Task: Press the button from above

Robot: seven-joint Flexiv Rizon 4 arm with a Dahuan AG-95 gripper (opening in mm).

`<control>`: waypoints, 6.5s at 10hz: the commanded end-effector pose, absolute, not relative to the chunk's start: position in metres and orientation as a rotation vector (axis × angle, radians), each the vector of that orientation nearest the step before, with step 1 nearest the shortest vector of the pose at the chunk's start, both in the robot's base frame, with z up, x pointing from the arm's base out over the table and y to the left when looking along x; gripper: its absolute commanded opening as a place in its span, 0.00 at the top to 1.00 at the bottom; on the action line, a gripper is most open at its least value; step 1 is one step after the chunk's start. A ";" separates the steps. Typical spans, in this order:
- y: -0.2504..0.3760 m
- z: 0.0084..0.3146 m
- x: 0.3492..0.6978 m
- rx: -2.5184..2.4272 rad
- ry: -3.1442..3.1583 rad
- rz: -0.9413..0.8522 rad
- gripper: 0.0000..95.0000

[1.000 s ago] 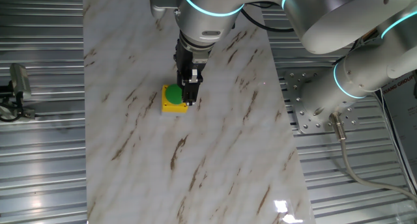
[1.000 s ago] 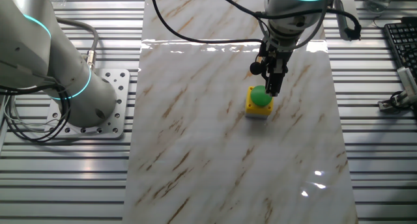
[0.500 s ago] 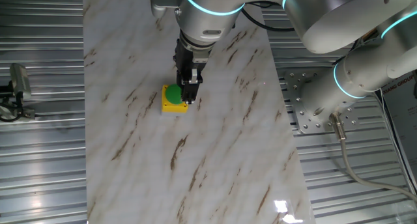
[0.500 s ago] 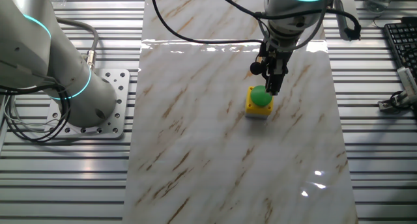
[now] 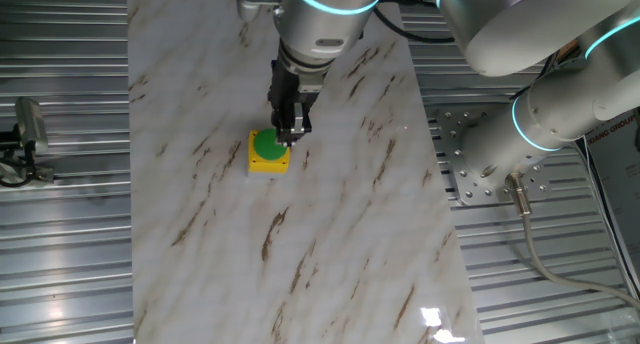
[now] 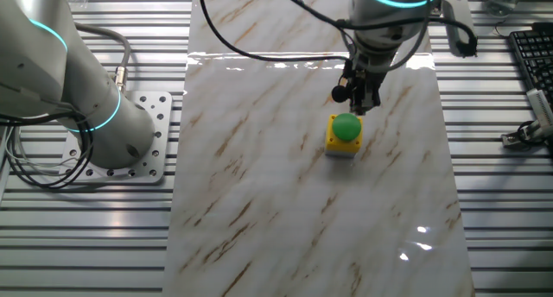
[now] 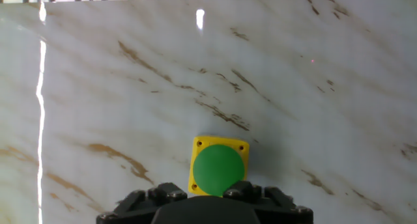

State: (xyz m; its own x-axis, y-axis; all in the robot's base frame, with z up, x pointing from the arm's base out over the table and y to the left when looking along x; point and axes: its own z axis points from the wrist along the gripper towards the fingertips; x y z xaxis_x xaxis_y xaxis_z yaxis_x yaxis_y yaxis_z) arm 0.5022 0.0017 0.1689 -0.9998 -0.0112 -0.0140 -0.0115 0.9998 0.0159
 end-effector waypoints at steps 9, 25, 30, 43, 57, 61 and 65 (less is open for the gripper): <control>0.000 0.170 0.500 -0.015 3.138 0.002 1.00; -0.005 0.156 0.502 -0.065 3.127 -0.019 1.00; -0.008 0.140 0.505 -0.082 3.111 -0.021 1.00; -0.009 0.092 0.507 -0.083 3.097 -0.009 1.00; -0.010 0.116 0.507 -0.093 3.128 0.023 1.00; -0.010 0.116 0.507 -0.099 3.131 0.023 1.00; -0.010 0.116 0.507 -0.114 3.136 0.024 1.00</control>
